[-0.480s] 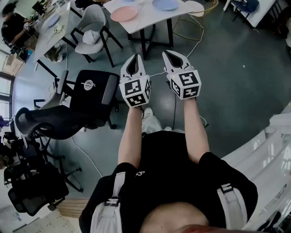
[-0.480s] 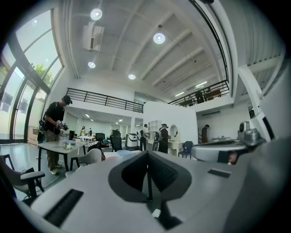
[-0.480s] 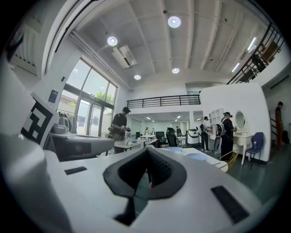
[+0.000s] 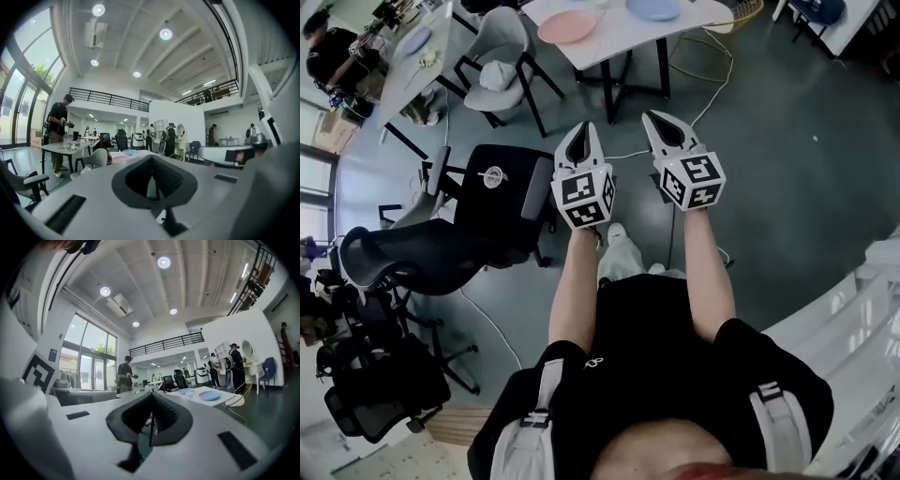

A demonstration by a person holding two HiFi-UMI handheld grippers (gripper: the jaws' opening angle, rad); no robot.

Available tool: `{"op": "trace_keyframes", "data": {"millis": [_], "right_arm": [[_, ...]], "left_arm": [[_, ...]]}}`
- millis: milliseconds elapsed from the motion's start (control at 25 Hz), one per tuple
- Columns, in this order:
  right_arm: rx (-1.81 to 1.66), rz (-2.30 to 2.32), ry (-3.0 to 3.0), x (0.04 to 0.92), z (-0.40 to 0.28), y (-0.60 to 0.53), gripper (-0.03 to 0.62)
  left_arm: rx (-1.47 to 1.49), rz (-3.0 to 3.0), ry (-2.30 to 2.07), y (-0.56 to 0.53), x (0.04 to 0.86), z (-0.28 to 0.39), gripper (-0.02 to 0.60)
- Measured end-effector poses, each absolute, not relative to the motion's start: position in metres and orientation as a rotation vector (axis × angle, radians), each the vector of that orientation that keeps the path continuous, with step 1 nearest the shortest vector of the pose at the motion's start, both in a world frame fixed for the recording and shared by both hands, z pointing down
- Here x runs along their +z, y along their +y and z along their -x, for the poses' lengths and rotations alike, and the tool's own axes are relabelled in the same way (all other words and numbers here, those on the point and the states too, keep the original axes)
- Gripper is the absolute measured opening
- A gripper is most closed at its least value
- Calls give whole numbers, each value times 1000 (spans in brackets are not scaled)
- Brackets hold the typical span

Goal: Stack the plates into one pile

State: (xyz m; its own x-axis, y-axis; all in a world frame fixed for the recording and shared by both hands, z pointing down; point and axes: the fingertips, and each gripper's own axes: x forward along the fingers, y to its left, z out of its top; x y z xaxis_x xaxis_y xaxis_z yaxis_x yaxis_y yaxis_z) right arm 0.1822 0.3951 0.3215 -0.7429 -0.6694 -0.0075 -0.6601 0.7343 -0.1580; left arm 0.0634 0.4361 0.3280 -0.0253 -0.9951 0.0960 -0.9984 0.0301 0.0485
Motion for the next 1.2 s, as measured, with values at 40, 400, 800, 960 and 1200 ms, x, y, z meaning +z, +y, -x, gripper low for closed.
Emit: {"op": "trace_keyframes", "data": {"millis": [40, 400, 800, 960, 1200], "right_arm": [[-231, 1103, 2869, 324, -182, 394, 8], [-349, 1193, 2928, 376, -142, 361, 8], [-382, 1201, 3030, 415, -57, 291, 8], [-347, 1187, 3026, 406, -9, 273, 8], [-315, 1196, 2999, 385, 1, 246, 8]], "left_arm": [[65, -2109, -2175, 435, 331, -60, 15], [105, -2016, -2147, 422, 363, -14, 15], [52, -1901, -2066, 353, 419, 60, 15], [22, -1927, -2047, 328, 419, 87, 15], [-24, -1986, -2033, 297, 395, 98, 15]]}}
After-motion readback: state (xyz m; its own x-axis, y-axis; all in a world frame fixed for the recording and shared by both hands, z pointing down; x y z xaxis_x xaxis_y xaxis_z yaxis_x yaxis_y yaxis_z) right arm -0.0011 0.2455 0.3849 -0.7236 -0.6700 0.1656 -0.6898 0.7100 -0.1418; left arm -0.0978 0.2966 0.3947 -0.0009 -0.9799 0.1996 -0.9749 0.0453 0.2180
